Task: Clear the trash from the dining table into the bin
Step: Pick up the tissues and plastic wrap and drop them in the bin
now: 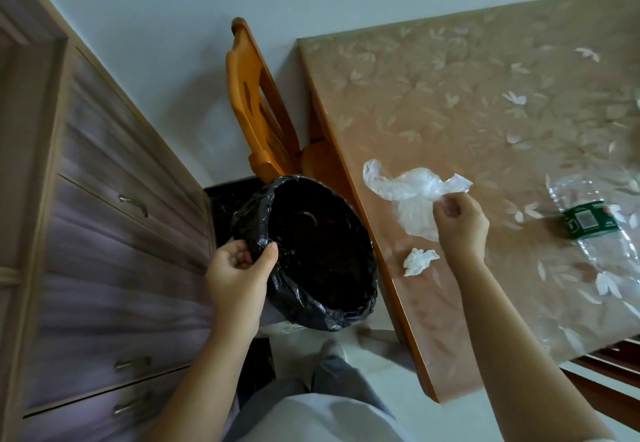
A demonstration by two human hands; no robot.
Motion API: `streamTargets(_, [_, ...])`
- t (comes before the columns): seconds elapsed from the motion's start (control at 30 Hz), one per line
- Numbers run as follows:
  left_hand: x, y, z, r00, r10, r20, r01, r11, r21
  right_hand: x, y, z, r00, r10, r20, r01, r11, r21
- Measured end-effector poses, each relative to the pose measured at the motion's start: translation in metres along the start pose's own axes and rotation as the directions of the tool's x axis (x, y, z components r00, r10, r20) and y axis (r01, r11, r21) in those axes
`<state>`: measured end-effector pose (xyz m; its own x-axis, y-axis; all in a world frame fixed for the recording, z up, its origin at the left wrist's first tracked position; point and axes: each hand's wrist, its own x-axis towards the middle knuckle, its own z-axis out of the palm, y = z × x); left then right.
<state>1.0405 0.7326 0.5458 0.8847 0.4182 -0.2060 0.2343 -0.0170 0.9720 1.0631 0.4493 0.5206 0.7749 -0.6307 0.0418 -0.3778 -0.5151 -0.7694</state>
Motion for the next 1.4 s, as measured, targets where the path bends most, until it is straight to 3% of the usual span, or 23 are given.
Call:
streamTargets(0.37, [0.002, -0.002, -0.011, 0.999, 0.026, 0.048, -0.029, 0.998, 0.051, -0.083, -0.063, 0.017, 0.934, -0.176, 0.311, 0.163, 0.984, 0.067])
streamTargets(0.5, [0.001, -0.001, -0.012, 0.997, 0.035, 0.065, -0.039, 0.997, 0.06, -0.097, -0.064, 0.028, 0.792, -0.187, 0.582, 0.137, 0.982, 0.129])
streamTargets(0.57, [0.001, 0.0, -0.013, 0.998, 0.032, 0.063, -0.035, 0.998, 0.045, -0.096, -0.06, 0.027, 0.751, -0.194, 0.632, 0.093, 0.977, 0.19])
streamTargets(0.73, [0.0, 0.001, -0.012, 0.994, 0.048, 0.094, -0.05, 0.998, 0.025, -0.085, -0.028, 0.008, 0.881, -0.106, 0.461, 0.014, 0.98, 0.198])
streamTargets(0.87, [0.002, -0.003, -0.01, 0.996, 0.044, 0.08, -0.045, 0.999, 0.009, -0.074, 0.012, -0.005, 0.96, 0.014, 0.279, -0.032, 0.998, 0.06])
streamTargets(1.03, [0.002, -0.004, -0.006, 0.998, 0.028, 0.05, -0.029, 1.0, 0.01, -0.058, 0.052, 0.0, 0.968, 0.125, 0.22, -0.098, 0.987, -0.127])
streamTargets(1.23, [0.002, -0.005, -0.004, 0.999, 0.005, 0.035, -0.006, 0.999, 0.038, -0.05, 0.07, 0.019, 0.942, 0.217, 0.254, -0.149, 0.953, -0.263])
streamTargets(1.4, [0.001, -0.004, -0.002, 1.0, 0.003, 0.029, -0.005, 0.999, 0.049, -0.056, 0.078, 0.025, 0.949, 0.209, 0.235, -0.154, 0.96, -0.235])
